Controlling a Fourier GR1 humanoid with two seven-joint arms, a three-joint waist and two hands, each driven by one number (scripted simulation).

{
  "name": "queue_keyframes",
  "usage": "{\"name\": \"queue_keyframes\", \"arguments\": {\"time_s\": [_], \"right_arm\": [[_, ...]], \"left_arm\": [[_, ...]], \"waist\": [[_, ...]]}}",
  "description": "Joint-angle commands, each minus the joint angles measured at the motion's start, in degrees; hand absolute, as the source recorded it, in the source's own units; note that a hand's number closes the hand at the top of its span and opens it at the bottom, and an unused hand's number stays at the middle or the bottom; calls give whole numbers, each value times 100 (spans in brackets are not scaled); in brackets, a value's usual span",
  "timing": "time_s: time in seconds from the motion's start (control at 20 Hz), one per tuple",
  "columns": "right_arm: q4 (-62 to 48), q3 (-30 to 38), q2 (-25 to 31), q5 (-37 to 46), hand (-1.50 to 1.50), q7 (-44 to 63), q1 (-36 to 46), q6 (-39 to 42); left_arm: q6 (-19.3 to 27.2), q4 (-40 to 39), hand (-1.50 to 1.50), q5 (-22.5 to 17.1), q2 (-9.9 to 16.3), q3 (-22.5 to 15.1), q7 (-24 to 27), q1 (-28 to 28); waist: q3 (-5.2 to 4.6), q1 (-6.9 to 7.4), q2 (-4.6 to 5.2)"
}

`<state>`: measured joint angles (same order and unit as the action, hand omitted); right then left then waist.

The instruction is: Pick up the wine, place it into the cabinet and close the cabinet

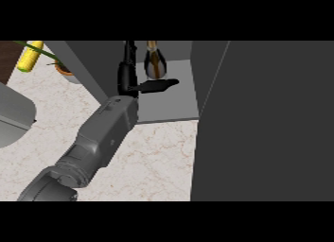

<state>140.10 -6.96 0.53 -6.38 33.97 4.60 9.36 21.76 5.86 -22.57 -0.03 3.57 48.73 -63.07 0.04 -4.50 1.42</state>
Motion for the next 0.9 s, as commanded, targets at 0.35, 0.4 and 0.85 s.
{"name": "queue_keyframes", "arguments": {"time_s": [0.35,0.4,0.85], "right_arm": [[180,-218,-51,-31,-150,219,80,-146],[177,-119,-52,-102,-150,108,73,-158],[556,-193,-41,-237,-150,236,-275,-82]], "left_arm": [[-595,-12,-150,-262,3,-18,208,321],[-605,17,-150,-283,3,55,-38,112],[-854,130,-150,-844,2,-301,319,516]], "waist": [[-14,30,-40],[-12,74,-36],[-8,-53,-99]]}}
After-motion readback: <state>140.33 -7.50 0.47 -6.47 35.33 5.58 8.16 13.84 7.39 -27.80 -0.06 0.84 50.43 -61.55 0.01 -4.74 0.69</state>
